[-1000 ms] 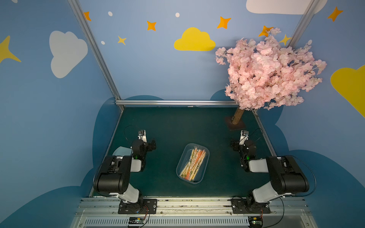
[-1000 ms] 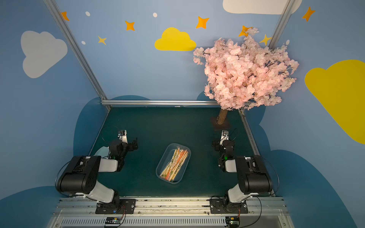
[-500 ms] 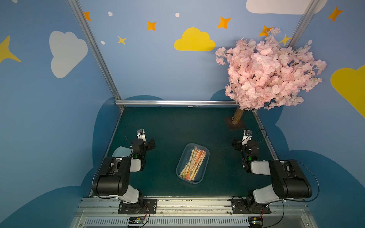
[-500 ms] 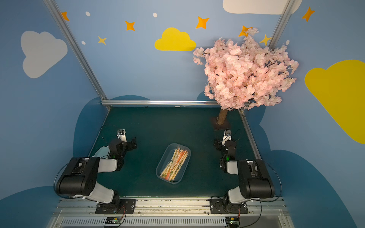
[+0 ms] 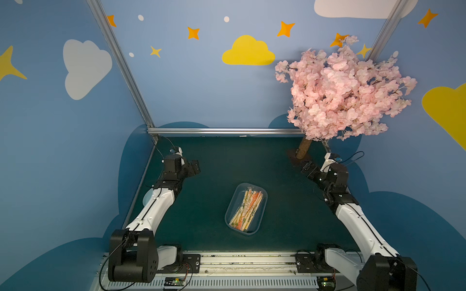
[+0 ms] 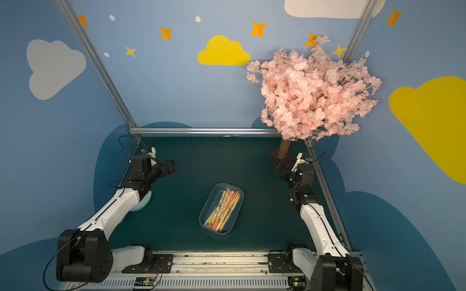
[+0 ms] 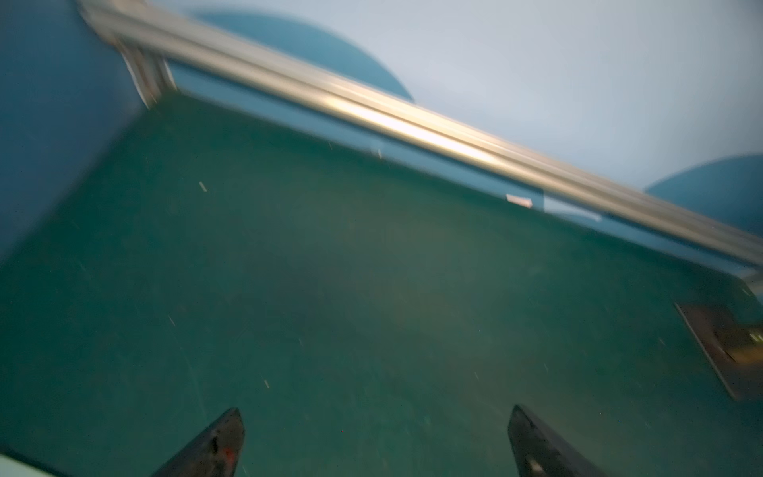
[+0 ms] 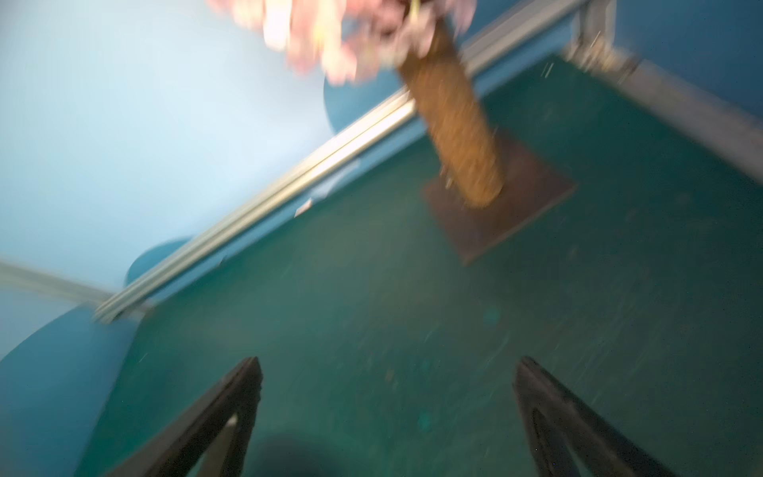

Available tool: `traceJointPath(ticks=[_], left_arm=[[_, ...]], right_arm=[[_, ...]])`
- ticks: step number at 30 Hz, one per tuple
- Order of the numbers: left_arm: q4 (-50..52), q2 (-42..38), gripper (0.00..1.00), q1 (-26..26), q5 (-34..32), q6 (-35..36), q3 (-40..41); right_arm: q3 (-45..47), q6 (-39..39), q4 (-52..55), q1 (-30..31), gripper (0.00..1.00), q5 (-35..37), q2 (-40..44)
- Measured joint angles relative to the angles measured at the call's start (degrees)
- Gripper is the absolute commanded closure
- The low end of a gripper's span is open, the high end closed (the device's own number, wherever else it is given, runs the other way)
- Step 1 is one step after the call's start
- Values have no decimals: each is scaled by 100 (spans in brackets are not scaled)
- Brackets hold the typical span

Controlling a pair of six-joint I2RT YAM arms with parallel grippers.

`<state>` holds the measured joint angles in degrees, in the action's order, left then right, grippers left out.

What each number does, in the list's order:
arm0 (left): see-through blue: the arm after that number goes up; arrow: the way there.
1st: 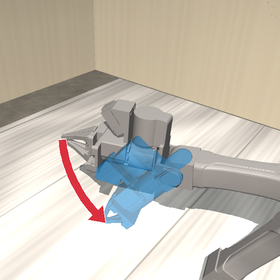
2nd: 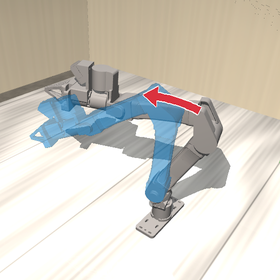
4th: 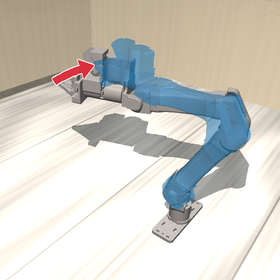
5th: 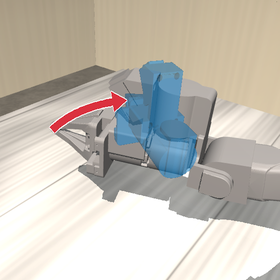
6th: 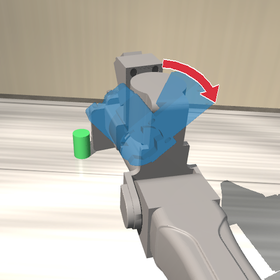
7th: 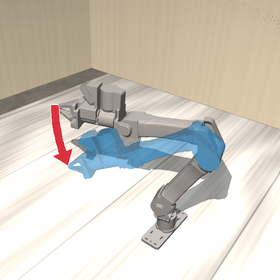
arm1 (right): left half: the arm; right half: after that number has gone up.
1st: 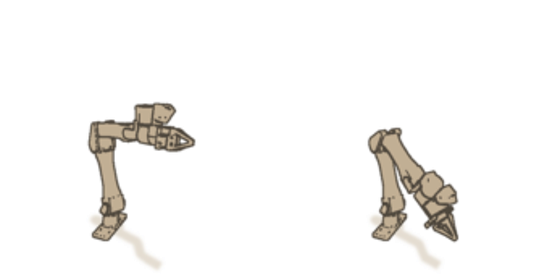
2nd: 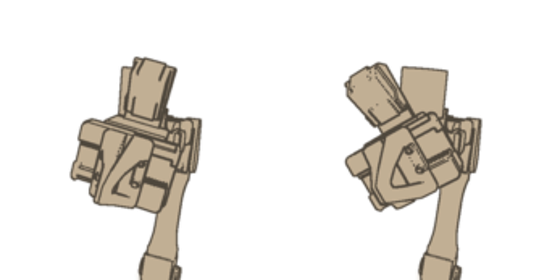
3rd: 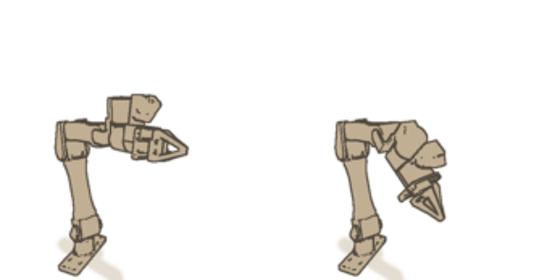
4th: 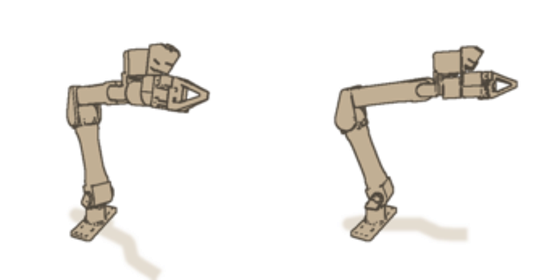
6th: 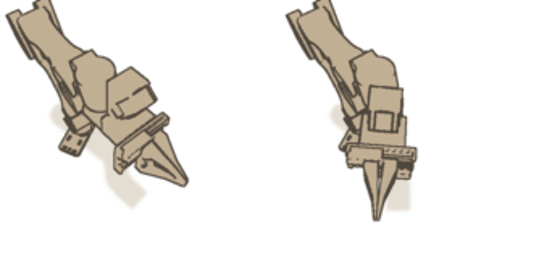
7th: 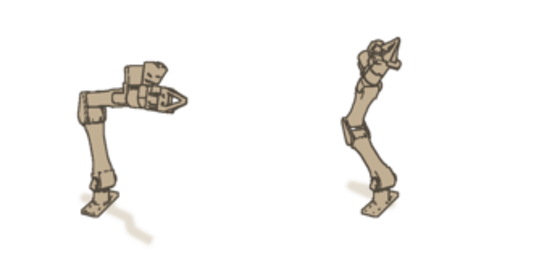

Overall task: Take the paired disposable chopsticks out of the storage box
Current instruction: Move the storage box to the center of the board.

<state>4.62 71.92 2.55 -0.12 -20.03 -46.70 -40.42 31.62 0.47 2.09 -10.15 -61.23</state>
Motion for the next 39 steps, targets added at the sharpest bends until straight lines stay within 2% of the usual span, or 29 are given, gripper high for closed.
traceJointPath(ticks=[4, 7, 13, 17, 24, 31, 39], left_arm=[[756, -267, 0, 511, 662, -577, 199], [1045, -448, 0, 1021, 1064, -1008, 450], [1019, -533, 0, 2055, 1434, -1818, 1145], [763, -358, 0, 2350, 1578, -2212, 1362], [-195, 264, 0, 2496, 1906, -2868, 1364], [-1266, 962, 0, 2483, 2332, -3617, 1384], [-1606, 1261, 0, 2114, 2234, -3882, 1370]], right_arm=[[-271, 90, 1427, 323, 2, -1003, -57], [-256, 96, 2404, 798, 2, -1427, 15], [142, 437, 3198, 1539, 3, -2000, 492], [417, 863, 3106, 2048, 3, -2199, 302], [417, 1668, 2133, 2778, 4, -2476, -1054], [-671, 2382, 1097, 3023, 8, -3200, -2817], [-1637, 2983, 612, 3032, 9, -3388, -3845]])
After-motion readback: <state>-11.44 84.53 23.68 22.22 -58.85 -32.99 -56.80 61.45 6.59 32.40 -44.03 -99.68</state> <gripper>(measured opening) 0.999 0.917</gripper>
